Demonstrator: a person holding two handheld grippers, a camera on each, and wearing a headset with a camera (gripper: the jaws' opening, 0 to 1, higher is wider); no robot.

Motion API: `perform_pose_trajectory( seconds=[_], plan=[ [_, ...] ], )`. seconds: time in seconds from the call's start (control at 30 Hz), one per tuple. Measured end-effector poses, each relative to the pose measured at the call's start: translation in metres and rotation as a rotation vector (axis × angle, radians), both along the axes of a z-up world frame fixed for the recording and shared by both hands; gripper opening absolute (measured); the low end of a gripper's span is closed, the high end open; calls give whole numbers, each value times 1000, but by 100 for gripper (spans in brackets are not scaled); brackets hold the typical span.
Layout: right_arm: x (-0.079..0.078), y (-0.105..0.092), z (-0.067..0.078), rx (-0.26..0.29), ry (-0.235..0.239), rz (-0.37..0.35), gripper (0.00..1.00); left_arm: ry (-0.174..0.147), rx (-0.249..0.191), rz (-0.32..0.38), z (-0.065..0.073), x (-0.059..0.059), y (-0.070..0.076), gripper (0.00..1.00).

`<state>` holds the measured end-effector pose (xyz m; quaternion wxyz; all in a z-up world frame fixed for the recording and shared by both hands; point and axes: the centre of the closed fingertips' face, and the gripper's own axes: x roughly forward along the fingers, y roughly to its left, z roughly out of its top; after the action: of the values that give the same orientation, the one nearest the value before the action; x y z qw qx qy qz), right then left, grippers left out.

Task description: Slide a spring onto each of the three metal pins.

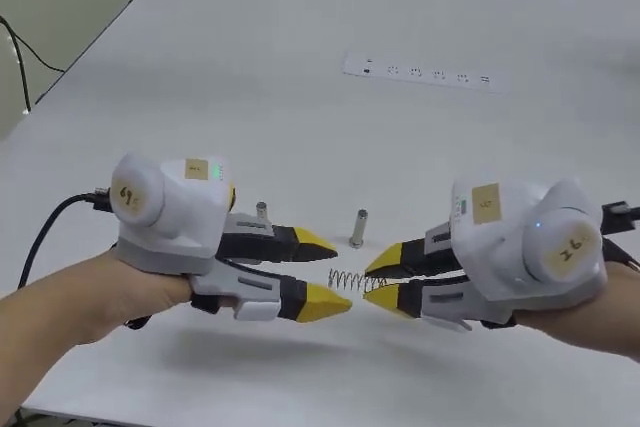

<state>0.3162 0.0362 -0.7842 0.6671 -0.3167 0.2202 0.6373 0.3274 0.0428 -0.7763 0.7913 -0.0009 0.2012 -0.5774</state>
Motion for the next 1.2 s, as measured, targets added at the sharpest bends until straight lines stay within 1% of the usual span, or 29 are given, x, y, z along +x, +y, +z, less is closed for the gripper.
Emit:
perform_pose_trajectory(
  seconds=[0.17, 0.23, 0.3, 0.47, 0.6, 0.67, 0.7, 0.77, 0.8, 0.87, 1.07, 1.2],
  plan=[
    [-2, 1, 4, 14, 2, 4, 7, -1, -18, -4, 3, -1, -4, 23],
    [-2, 1, 4, 12, -3, 6, 7, 8, -29, -8, 5, -3, -7, 21],
    [-2, 0, 4, 12, -2, 5, 7, 1, -29, -14, 6, -4, -7, 19],
    [-3, -1, 5, 11, -3, 11, 7, 1, -28, -22, 5, -6, -8, 13],
    [-4, -1, 6, 10, -11, 19, 7, -7, -30, -23, 6, -6, -9, 10],
    [-4, 0, 8, 13, -9, 18, 7, -15, -35, -28, 7, -7, -10, 6],
    [-3, 0, 8, 13, -12, 17, 7, -12, -38, -29, 8, -7, -10, 5],
    [-2, 0, 9, 12, -14, 20, 7, -28, -39, -31, 9, -7, -10, 5],
    [-2, 0, 10, 14, -12, 20, 7, -27, -39, -32, 9, -7, -10, 5],
    [-2, 0, 10, 19, -7, 18, 7, -39, -39, -38, 10, -7, -10, 4],
    [-2, -1, 9, 16, -9, 20, 7, -45, -37, -51, 11, -8, -11, 3],
    [-2, -2, 10, 18, -8, 16, 7, -44, -40, -60, 12, -9, -12, 3]
  ],
)
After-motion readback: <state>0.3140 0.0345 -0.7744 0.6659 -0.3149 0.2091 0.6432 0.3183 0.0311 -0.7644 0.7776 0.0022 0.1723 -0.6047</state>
